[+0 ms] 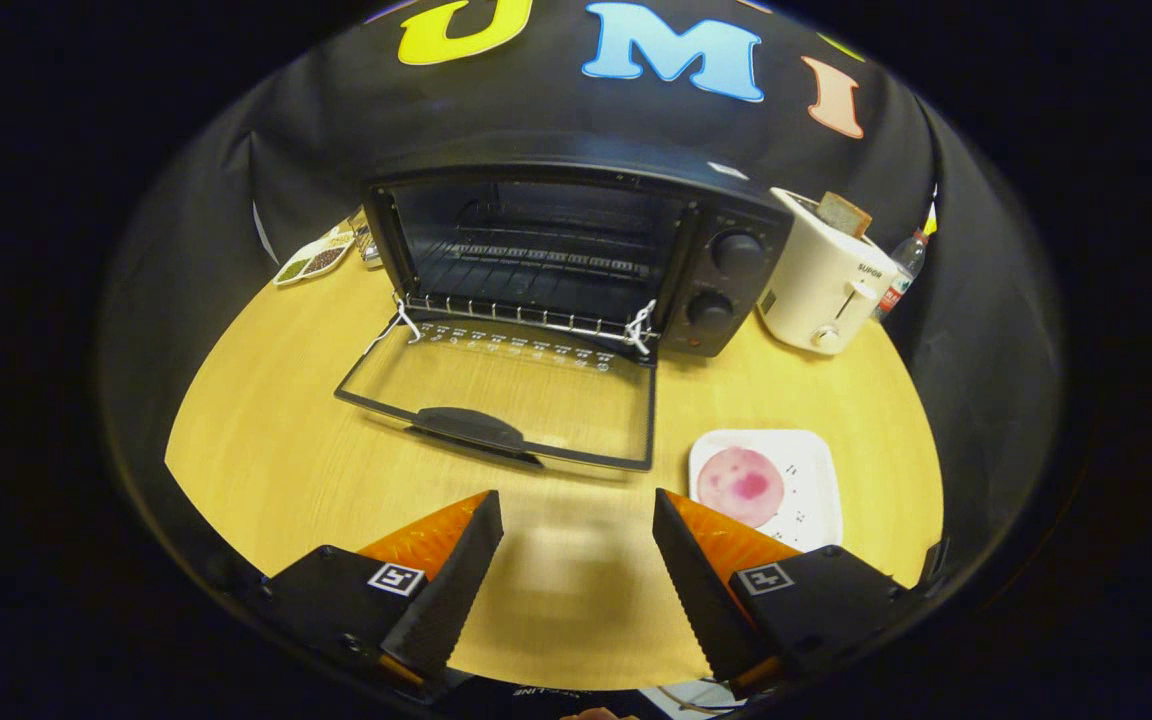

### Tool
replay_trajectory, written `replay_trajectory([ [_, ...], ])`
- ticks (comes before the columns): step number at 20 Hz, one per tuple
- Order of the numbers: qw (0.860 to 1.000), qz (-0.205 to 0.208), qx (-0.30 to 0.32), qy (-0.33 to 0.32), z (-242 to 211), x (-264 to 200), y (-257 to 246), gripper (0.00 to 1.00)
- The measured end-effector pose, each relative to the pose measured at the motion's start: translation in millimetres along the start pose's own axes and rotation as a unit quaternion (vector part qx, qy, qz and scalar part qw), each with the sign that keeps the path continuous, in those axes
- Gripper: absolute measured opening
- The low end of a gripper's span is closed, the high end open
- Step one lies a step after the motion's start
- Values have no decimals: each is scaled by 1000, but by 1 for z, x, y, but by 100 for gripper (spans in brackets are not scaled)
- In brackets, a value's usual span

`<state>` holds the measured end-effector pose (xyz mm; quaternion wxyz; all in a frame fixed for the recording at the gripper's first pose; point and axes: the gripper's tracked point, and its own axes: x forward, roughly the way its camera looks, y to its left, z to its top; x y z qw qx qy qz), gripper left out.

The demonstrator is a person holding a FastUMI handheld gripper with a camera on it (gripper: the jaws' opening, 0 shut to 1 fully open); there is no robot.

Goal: Open the toaster oven, put the food inside, and close the toaster oven door.

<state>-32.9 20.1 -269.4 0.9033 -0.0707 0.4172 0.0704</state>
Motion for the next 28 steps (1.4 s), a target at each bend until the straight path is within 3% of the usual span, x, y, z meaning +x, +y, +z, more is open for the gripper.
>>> replay_trajectory([
  [7, 1000, 22, -7, 8, 3, -6, -51, 97],
  [17, 996, 72, -13, 57, -9, 21, -140, 97],
  [28, 987, 42, 25, 153, -65, 59, -216, 97],
])
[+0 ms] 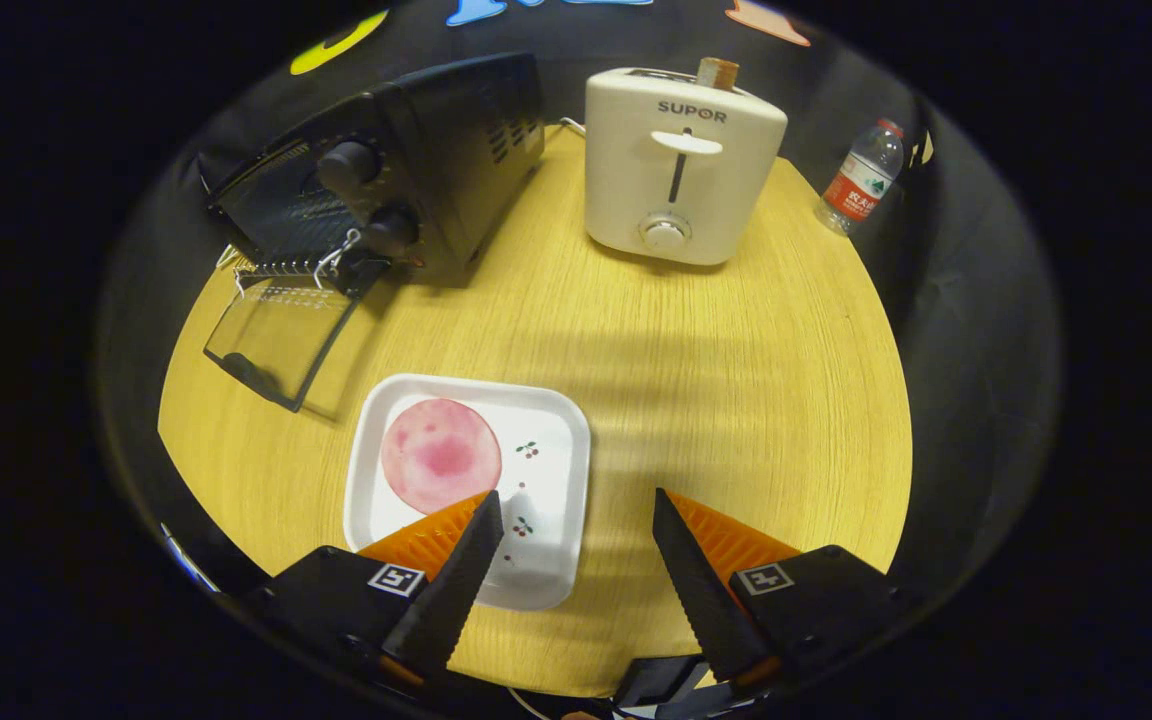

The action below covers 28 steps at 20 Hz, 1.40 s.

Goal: Open the toaster oven, put the food inside, and close the toaster oven door.

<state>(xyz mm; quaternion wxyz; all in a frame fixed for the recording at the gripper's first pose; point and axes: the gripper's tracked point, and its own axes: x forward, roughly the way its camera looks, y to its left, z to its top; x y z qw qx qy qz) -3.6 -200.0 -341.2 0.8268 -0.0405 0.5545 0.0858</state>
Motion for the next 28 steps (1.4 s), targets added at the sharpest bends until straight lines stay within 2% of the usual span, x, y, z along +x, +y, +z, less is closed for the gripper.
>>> replay_trajectory([
  [3, 999, 10, -2, 34, -9, 12, 3, 97],
  [4, 1000, 11, 1, 25, -6, 12, 5, 97],
  [7, 999, 21, 2, 39, -6, 14, 12, 84],
  [11, 998, 30, 4, 54, -5, 15, 19, 46],
  [12, 998, 28, 13, 56, -4, 14, 16, 46],
  [16, 995, 50, 55, 66, -4, 15, 9, 13],
  [17, 994, 61, 60, 63, -4, 17, 9, 7],
  [19, 992, 80, 73, 65, -5, 11, 10, 2],
  [28, 987, 107, 104, 59, -8, 14, 14, 2],
])
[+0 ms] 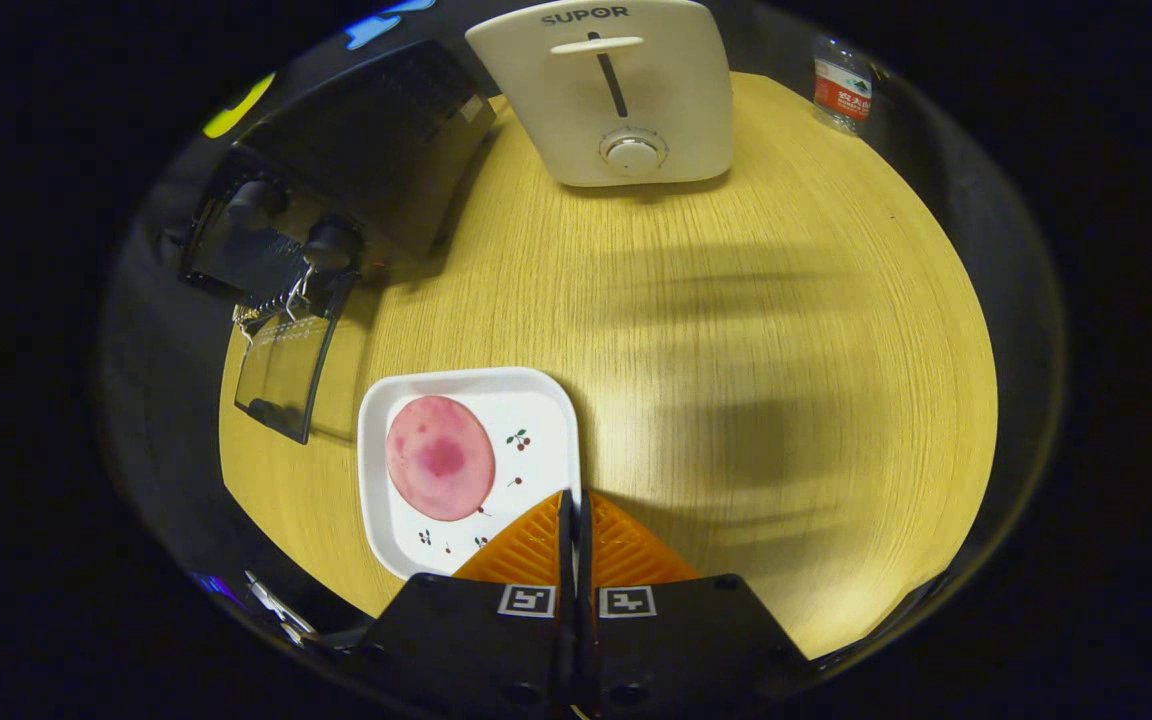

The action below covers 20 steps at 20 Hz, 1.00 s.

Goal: Open the toaster oven, put the food inside, and close the toaster oven door.

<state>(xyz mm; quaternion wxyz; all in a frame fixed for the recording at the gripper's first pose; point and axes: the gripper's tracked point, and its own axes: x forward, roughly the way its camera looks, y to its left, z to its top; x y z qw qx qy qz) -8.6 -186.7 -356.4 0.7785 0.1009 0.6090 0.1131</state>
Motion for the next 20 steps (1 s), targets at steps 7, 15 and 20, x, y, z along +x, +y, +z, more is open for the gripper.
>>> replay_trajectory([
  [7, 995, 37, 91, 0, -19, -15, 13, 2],
  [15, 974, 75, 203, -67, -31, -43, 26, 1],
  [20, 955, 101, 258, -109, -43, -69, 38, 1],
])
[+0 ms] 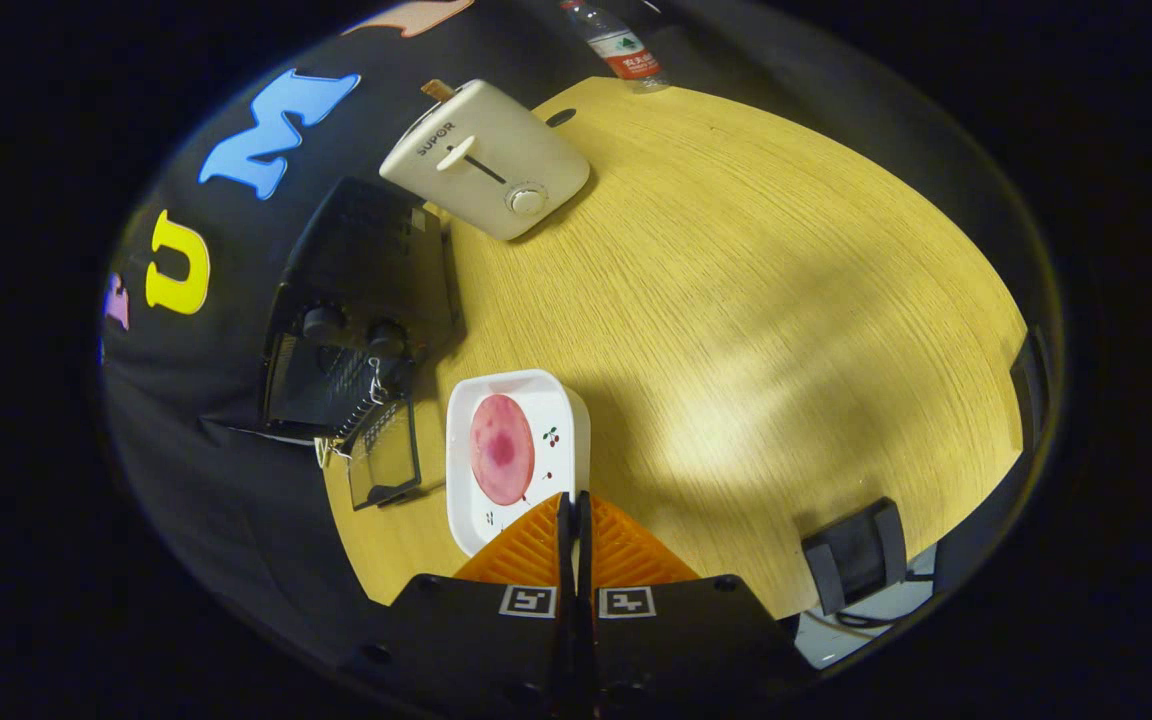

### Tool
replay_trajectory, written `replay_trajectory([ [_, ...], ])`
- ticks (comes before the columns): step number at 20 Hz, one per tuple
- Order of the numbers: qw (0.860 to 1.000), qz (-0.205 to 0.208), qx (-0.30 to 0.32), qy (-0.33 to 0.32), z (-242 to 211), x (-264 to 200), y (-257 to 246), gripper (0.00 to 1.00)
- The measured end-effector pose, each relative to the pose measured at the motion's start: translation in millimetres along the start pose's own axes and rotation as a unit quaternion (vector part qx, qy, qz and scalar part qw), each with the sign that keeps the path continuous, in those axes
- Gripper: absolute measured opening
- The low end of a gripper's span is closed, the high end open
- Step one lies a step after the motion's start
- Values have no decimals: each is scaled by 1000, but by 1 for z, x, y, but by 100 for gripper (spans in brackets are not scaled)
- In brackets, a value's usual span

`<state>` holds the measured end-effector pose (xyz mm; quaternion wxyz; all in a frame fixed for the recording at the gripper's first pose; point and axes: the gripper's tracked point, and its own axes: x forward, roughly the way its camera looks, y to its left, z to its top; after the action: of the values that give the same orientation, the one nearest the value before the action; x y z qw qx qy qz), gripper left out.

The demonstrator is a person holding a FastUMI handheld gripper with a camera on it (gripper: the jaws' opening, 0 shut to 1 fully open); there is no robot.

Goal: Open the toaster oven, put the food inside, and close the toaster oven door.

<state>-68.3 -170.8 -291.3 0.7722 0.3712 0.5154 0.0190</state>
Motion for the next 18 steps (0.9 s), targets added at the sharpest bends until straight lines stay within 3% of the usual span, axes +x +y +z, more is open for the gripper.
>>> replay_trajectory([
  [9, 997, 49, 40, -43, -43, -37, 30, 2],
  [18, 990, 111, 15, -87, -62, -68, 117, 2],
])
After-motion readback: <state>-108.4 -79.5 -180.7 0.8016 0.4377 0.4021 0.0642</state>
